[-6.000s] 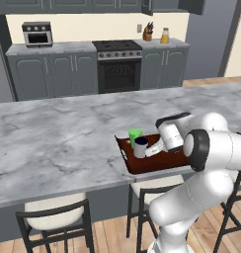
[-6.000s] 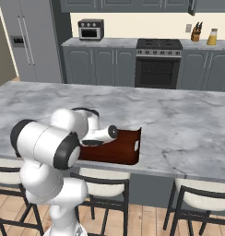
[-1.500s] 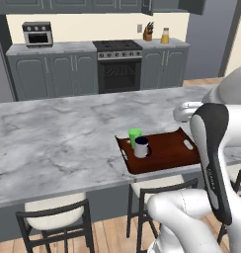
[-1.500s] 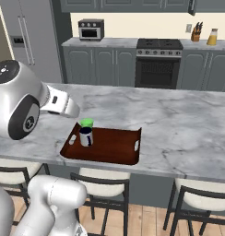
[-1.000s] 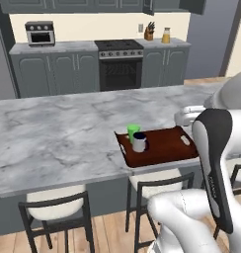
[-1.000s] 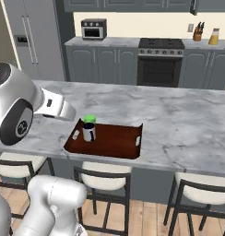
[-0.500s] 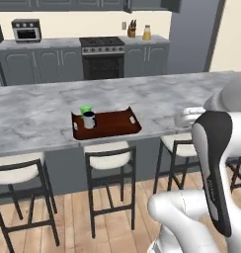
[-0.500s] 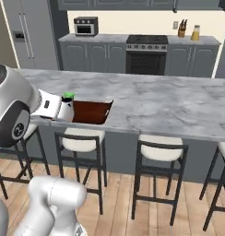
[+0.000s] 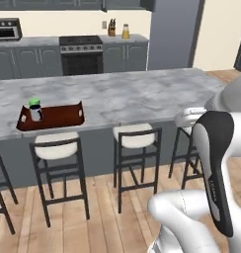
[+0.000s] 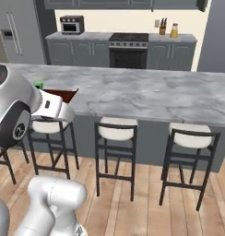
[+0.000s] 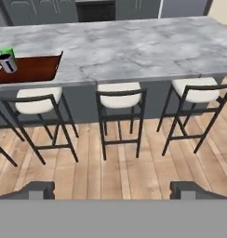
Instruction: There is a tray on the dining counter. Grab the cup, mug, and pitcher and place them on the tray. The pitcher may be placed next to the tray if it cannot fit the tray.
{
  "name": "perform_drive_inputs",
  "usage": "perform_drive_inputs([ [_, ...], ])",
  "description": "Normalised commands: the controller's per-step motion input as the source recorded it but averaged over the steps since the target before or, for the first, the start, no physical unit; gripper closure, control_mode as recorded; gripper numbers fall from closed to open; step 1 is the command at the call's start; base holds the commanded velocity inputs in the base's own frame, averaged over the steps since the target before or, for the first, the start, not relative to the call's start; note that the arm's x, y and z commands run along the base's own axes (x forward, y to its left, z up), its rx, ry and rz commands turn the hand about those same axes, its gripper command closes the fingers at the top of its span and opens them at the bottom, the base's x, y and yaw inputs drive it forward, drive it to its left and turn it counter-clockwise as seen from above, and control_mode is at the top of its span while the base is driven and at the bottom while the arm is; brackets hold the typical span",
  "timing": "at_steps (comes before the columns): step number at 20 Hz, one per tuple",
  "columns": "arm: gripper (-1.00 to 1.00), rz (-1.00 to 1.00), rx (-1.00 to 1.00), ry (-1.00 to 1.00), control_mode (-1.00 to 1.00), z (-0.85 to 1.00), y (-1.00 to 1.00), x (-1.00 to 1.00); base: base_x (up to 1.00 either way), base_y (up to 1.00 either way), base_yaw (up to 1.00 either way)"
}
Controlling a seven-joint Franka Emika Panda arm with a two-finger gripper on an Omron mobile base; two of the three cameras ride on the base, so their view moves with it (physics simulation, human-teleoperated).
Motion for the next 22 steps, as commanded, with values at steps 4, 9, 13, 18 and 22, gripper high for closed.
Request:
perform_drive_inputs([
  [4, -1.0, 0.0, 0.0, 0.0, 1.0, 0.0, 0.0, 0.0, -0.37, -1.0, 0.0],
  [9, -1.0, 0.0, 0.0, 0.0, 1.0, 0.0, 0.0, 0.0, -0.13, -1.0, 0.0],
  [13, -1.0, 0.0, 0.0, 0.0, 1.0, 0.0, 0.0, 0.0, 0.0, -1.0, 0.0],
  [18, -1.0, 0.0, 0.0, 0.0, 1.0, 0.0, 0.0, 0.0, -0.01, -0.97, 0.0],
  [22, -1.0, 0.0, 0.0, 0.0, 1.0, 0.0, 0.0, 0.0, 0.0, -1.0, 0.0],
])
